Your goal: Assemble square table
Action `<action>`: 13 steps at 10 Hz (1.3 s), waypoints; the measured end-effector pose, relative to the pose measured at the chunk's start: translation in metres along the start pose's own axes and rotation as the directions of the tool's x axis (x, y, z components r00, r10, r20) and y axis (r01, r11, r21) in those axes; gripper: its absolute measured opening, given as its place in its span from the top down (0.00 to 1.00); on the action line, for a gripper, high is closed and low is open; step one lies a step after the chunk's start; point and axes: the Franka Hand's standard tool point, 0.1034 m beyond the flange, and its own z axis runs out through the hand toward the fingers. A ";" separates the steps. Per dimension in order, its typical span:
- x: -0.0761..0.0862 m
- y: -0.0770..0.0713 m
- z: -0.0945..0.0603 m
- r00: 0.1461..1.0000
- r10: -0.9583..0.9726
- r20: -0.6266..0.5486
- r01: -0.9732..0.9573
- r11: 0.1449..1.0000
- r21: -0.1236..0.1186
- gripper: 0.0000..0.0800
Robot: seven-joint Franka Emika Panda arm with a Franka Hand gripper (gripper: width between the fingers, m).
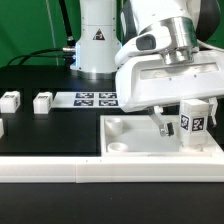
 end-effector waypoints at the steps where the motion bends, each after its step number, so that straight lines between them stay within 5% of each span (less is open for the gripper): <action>1: 0.003 0.000 -0.004 1.000 -0.002 0.000 0.002 1.000 -0.001 0.20; 5: 0.026 -0.001 -0.029 1.000 -0.021 0.006 0.021 1.000 0.002 0.19; 9: 0.026 -0.003 -0.028 0.999 -0.025 0.036 0.025 1.000 0.014 0.19; 11: 0.027 -0.007 -0.024 0.989 -0.007 0.149 0.000 0.999 0.048 0.19; 13: 0.034 -0.006 -0.025 0.968 0.030 0.250 -0.046 0.997 0.058 0.19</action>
Offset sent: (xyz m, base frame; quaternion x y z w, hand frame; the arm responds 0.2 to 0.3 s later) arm -0.0032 -0.0076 0.0341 -0.0162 -0.0413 -0.0016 0.9990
